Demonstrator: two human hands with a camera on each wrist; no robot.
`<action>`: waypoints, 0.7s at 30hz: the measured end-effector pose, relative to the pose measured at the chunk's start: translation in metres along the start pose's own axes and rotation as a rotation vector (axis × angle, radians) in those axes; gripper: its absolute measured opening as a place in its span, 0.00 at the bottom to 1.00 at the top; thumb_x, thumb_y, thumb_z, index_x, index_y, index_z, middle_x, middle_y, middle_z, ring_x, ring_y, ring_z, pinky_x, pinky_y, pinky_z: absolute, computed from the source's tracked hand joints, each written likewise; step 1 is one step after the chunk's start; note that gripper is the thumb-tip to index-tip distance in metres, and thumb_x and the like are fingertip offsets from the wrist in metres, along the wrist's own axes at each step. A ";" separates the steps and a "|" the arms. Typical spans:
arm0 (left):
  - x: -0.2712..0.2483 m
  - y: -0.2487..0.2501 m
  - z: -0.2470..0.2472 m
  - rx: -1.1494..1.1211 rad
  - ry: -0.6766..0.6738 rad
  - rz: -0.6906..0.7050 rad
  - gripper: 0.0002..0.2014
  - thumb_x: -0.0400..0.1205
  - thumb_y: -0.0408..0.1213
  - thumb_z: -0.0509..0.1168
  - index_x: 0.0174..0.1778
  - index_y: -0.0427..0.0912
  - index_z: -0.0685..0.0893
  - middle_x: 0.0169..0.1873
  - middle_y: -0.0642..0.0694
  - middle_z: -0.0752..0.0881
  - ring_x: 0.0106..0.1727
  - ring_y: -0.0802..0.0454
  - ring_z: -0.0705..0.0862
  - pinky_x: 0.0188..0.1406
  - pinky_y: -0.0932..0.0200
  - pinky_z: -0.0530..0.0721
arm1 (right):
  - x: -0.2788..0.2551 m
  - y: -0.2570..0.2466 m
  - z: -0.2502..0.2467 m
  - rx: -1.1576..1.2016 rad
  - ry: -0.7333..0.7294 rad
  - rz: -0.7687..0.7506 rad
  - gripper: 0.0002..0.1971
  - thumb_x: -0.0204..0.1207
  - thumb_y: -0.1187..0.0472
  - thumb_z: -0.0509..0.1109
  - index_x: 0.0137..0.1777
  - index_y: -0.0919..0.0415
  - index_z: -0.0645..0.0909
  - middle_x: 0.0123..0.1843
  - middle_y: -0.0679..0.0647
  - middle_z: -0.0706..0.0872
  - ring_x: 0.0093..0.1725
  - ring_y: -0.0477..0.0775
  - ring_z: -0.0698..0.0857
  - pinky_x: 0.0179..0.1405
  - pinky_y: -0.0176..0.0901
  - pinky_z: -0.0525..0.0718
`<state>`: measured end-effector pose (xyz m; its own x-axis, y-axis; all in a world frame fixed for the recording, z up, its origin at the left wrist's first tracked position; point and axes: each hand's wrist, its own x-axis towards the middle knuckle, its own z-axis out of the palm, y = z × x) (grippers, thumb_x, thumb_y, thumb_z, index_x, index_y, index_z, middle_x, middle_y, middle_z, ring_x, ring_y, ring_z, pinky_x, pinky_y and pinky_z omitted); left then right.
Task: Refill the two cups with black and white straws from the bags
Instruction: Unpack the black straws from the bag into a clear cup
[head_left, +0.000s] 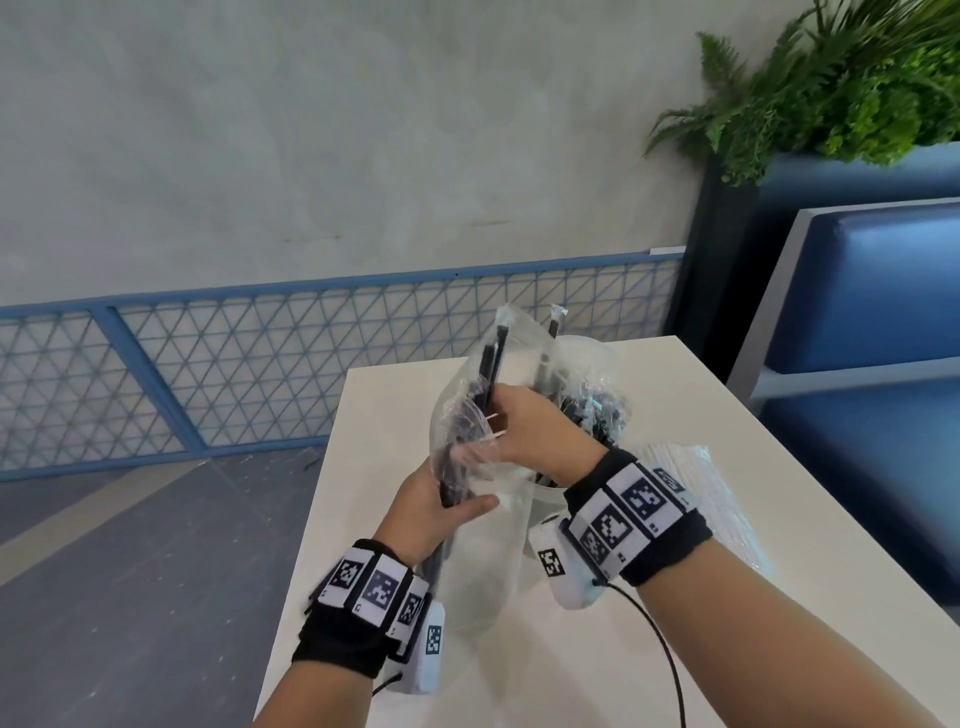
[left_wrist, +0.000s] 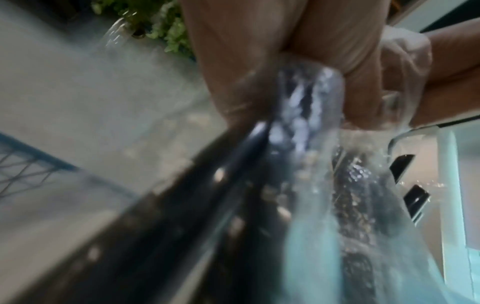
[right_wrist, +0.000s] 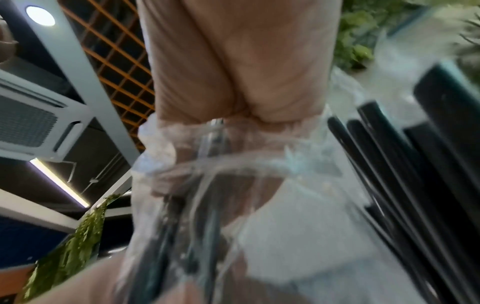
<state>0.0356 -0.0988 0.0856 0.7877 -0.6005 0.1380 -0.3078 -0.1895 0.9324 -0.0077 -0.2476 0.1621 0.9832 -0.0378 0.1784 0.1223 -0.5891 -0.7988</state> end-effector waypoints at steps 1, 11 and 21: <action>-0.001 0.003 0.000 0.045 -0.008 0.013 0.21 0.70 0.35 0.77 0.51 0.56 0.75 0.41 0.57 0.85 0.44 0.59 0.85 0.50 0.66 0.80 | -0.001 0.003 0.006 0.102 0.014 0.023 0.21 0.64 0.61 0.81 0.55 0.67 0.81 0.51 0.62 0.89 0.50 0.56 0.87 0.56 0.52 0.85; -0.003 0.007 0.021 -0.084 0.153 -0.005 0.20 0.82 0.60 0.47 0.58 0.55 0.75 0.50 0.59 0.84 0.51 0.74 0.81 0.55 0.79 0.74 | -0.005 0.016 0.037 0.435 0.322 0.184 0.07 0.79 0.63 0.67 0.53 0.66 0.81 0.44 0.52 0.85 0.49 0.51 0.84 0.52 0.42 0.82; 0.003 -0.018 0.015 0.043 0.418 -0.112 0.19 0.88 0.39 0.48 0.35 0.48 0.78 0.31 0.48 0.80 0.30 0.52 0.74 0.31 0.65 0.73 | -0.011 -0.003 -0.012 0.526 0.607 -0.031 0.03 0.82 0.62 0.61 0.47 0.60 0.74 0.37 0.51 0.83 0.41 0.45 0.83 0.52 0.45 0.83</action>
<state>0.0356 -0.1086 0.0644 0.9632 -0.2095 0.1684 -0.2230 -0.2733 0.9357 -0.0203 -0.2553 0.1692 0.7517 -0.5489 0.3654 0.3448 -0.1452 -0.9274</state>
